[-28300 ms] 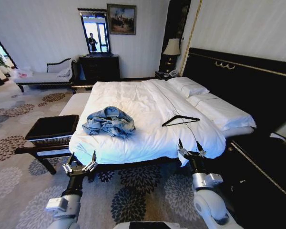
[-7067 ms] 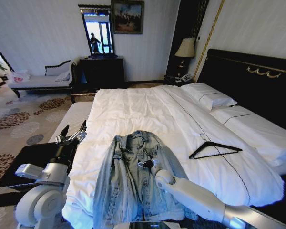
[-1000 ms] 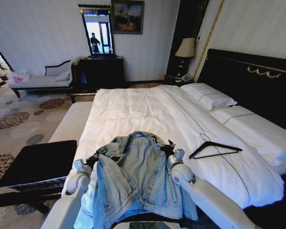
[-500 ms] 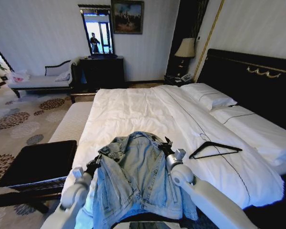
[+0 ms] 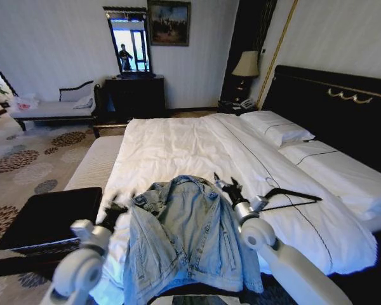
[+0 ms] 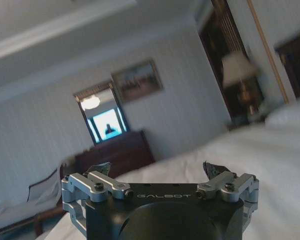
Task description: Pick up the clothes from the bed and hang them on the clothes hanger.
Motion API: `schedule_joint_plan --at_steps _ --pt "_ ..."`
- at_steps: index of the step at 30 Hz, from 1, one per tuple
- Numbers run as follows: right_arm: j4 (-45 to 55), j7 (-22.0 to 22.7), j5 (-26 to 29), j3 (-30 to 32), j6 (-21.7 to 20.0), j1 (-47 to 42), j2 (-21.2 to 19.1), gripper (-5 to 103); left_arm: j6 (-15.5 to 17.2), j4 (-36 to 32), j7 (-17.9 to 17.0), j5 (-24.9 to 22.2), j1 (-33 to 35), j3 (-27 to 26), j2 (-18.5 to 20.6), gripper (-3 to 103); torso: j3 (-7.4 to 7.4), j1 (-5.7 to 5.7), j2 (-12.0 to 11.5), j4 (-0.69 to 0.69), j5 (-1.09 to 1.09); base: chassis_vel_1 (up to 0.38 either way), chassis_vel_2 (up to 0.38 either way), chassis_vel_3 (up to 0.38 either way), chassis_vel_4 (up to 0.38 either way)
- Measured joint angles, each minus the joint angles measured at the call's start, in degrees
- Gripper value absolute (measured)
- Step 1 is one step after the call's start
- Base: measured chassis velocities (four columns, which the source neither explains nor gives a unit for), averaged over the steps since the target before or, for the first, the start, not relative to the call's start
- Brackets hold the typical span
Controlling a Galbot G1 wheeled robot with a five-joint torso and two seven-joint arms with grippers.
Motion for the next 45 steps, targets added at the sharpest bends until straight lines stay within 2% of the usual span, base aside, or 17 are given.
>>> schedule_joint_plan --at_steps 1,2,3,5,6,8,9,11,16,19,23,35,45 --pt "-0.1 -2.4 -4.4 2.7 2.0 -1.7 0.3 100 -0.7 -0.7 0.2 1.0 0.9 -3.3 -3.0 95 0.00 -0.01 0.0 0.01 -0.01 0.000 0.000 0.000 0.000" --pt "0.0 -3.4 -6.1 4.2 2.6 -2.6 0.5 100 -1.4 -1.7 0.9 1.8 1.4 -5.0 -4.8 98 0.00 -0.01 0.0 0.01 0.01 0.000 0.000 0.000 0.000" --pt "0.0 -3.4 -6.1 4.2 2.6 -2.6 0.5 100 -1.4 -1.7 0.9 1.8 1.4 -5.0 -4.8 98 0.00 -0.01 0.0 0.01 0.01 0.000 0.000 0.000 0.000" --pt "0.9 -5.0 -8.5 7.0 3.3 -4.5 1.1 100 -2.8 -3.7 2.5 2.7 1.9 -7.4 -7.3 100 0.00 -0.01 0.0 0.02 0.01 0.000 0.000 0.000 0.000" --pt "2.0 -6.8 -10.0 9.5 4.0 -6.5 1.9 100 -4.8 -6.3 4.8 2.9 2.2 -9.8 -9.9 100 -0.01 -0.01 0.0 -0.01 0.03 0.000 0.000 0.000 0.000" --pt "3.5 -8.7 -11.5 12.5 4.9 -9.1 3.5 100 -6.8 -9.5 7.0 1.1 2.5 -12.0 -12.5 100 -0.01 -0.01 0.0 -0.01 0.03 0.000 0.000 0.000 0.000" --pt "3.5 -8.7 -11.5 12.5 4.9 -9.1 3.5 100 -6.8 -9.5 7.0 1.1 2.5 -12.0 -12.5 100 -0.01 -0.01 0.0 -0.01 0.03 0.000 0.000 0.000 0.000" --pt "5.1 -9.3 -12.2 14.5 5.1 -11.7 6.0 100 -8.3 -11.3 8.0 -0.9 3.3 -12.8 -14.6 100 -0.01 -0.01 0.0 -0.01 0.03 0.000 0.000 0.000 0.000" --pt "6.0 -9.4 -13.3 15.3 5.4 -14.3 9.0 100 -8.6 -11.6 8.1 -0.3 4.3 -12.5 -15.6 100 -0.01 -0.01 0.0 -0.01 0.02 0.000 0.000 0.000 0.000" --pt "6.7 -9.4 -14.2 15.5 5.6 -15.8 11.6 100 -8.4 -11.6 8.0 2.0 4.9 -11.3 -16.2 100 -0.01 -0.01 0.0 -0.01 0.01 0.000 0.000 0.000 0.000" --pt "7.1 -9.3 -14.2 15.5 5.6 -16.4 12.6 100 -8.2 -11.4 7.8 3.2 5.5 -10.2 -16.8 100 0.00 -0.01 0.0 -0.01 0.01 0.000 0.000 0.000 0.000" --pt "6.5 -9.0 -14.3 14.5 5.5 -16.3 13.1 100 -8.1 -11.2 6.9 2.9 6.8 -12.9 -16.7 100 0.00 0.00 0.0 0.00 0.00 -0.036 -0.060 0.027 0.064" --pt "5.5 -8.7 -14.1 14.2 5.2 -15.6 12.8 100 -8.1 -11.2 6.7 3.0 7.2 -13.1 -16.7 100 0.00 0.00 0.0 -0.01 0.02 -0.075 -0.324 0.071 0.319"
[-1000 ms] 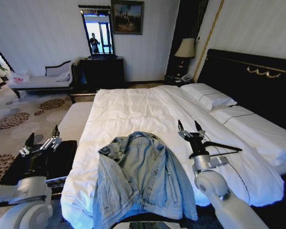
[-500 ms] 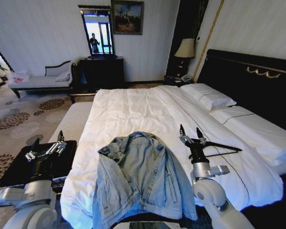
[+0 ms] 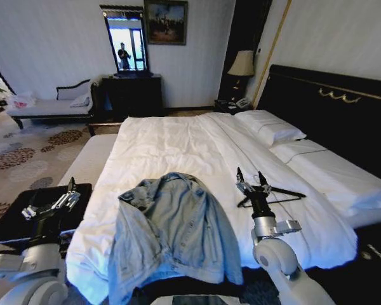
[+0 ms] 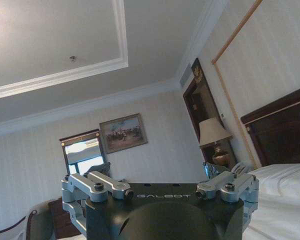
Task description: Pick up the clothes from the bed and hang them on the clothes hanger.
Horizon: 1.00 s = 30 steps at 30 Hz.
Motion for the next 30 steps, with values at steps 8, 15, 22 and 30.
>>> schedule_joint_plan --at_steps 8,15,22,30 --pt "-1.0 0.0 1.6 -0.1 -0.1 0.7 -0.2 100 0.0 0.0 0.0 0.5 0.2 0.6 0.0 100 -0.02 -0.05 0.0 0.02 -0.01 -0.156 -0.353 0.145 0.355" --pt "-2.7 -0.1 1.9 -0.2 -0.1 1.5 0.0 100 -0.1 0.0 0.2 1.4 -0.3 1.4 0.3 100 0.00 -0.01 0.0 0.00 0.01 -0.351 -0.347 0.342 0.328" --pt "-3.8 0.0 1.9 -0.6 0.0 1.9 0.1 100 -0.6 0.1 0.3 2.1 -0.8 2.2 0.4 100 0.01 0.04 0.0 0.01 0.02 -0.398 -0.356 0.389 0.368" --pt "-4.5 -0.3 0.9 -1.6 1.2 2.8 0.2 100 -1.6 1.4 0.4 3.8 -1.8 4.0 0.0 100 0.00 -0.01 0.0 0.01 0.02 -0.293 -0.302 0.275 0.294"
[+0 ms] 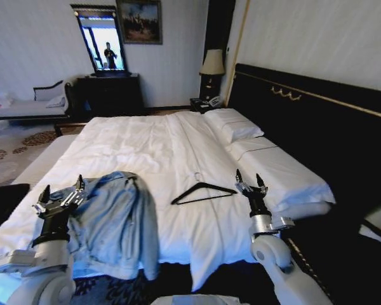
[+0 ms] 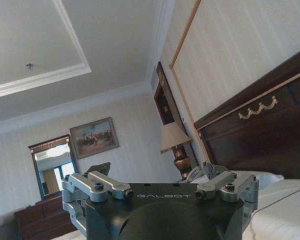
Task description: Pick up the clothes from the bed and hang them on the clothes hanger.
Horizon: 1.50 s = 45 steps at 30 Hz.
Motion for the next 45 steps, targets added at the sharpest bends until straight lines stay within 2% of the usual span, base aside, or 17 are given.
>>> schedule_joint_plan --at_steps 6,9,13,18,36,45 --pt "-0.5 -0.3 -0.2 -0.1 0.2 0.5 -0.2 100 -0.2 0.9 0.0 0.2 -0.7 0.3 0.0 100 -0.01 -0.01 0.0 0.00 -0.02 -0.044 -0.101 0.045 0.060" --pt "-0.8 -0.5 -0.3 -0.3 0.2 0.5 -0.2 100 -0.2 1.3 0.0 0.3 -0.9 0.4 0.0 100 -0.01 0.00 0.0 0.01 -0.10 0.015 0.022 -0.003 -0.009" --pt "-1.4 -0.5 -0.3 -0.6 0.2 0.7 0.1 100 -0.3 1.7 0.0 0.5 -1.2 0.6 0.0 100 -0.01 0.00 0.0 0.03 -0.06 0.044 0.037 -0.021 -0.037" --pt "-2.9 -0.4 -0.4 -1.0 0.2 1.3 0.3 100 -0.4 2.2 0.0 0.6 -1.6 0.6 0.1 100 0.00 0.00 0.0 -0.01 0.00 0.006 0.011 -0.004 -0.005" --pt "-4.4 -0.2 -1.4 -2.6 0.4 3.0 0.2 100 -0.5 3.0 0.1 0.8 -2.2 0.7 -0.1 100 0.03 0.10 0.0 0.01 -0.03 -0.088 0.087 0.089 -0.077" --pt "-5.4 -3.0 -1.8 -2.3 2.1 2.9 0.1 100 -0.7 2.8 0.1 1.0 -1.8 0.5 -0.2 100 -0.03 -0.07 0.0 0.00 -0.03 -0.007 0.005 0.002 -0.004"
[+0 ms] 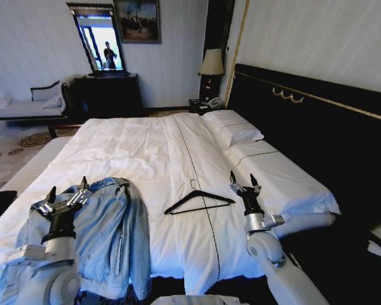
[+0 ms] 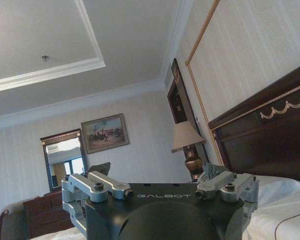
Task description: Pick up the clothes from the bed and hang them on the clothes hanger.
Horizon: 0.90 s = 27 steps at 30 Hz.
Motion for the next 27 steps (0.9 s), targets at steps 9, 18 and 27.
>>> schedule_joint_plan --at_steps 9,18,27 --pt "0.3 2.6 0.0 -0.8 -1.0 0.3 0.7 100 -0.1 -0.2 0.0 -0.2 0.2 -0.5 0.4 100 0.02 0.07 0.0 0.00 0.00 -0.038 0.034 0.027 -0.036" --pt "-1.2 4.7 -0.6 -3.1 -5.3 4.8 -4.6 100 -0.1 -0.2 0.0 -0.6 0.2 -1.2 1.0 100 0.05 0.14 -0.1 -0.01 0.01 -0.056 0.062 0.069 -0.061" --pt "-6.5 -3.5 8.2 -10.6 -22.6 17.2 -19.9 100 -0.1 -0.7 0.0 -1.7 0.4 -2.3 2.1 100 0.02 0.04 0.0 -0.02 0.00 0.000 0.000 0.000 0.000"
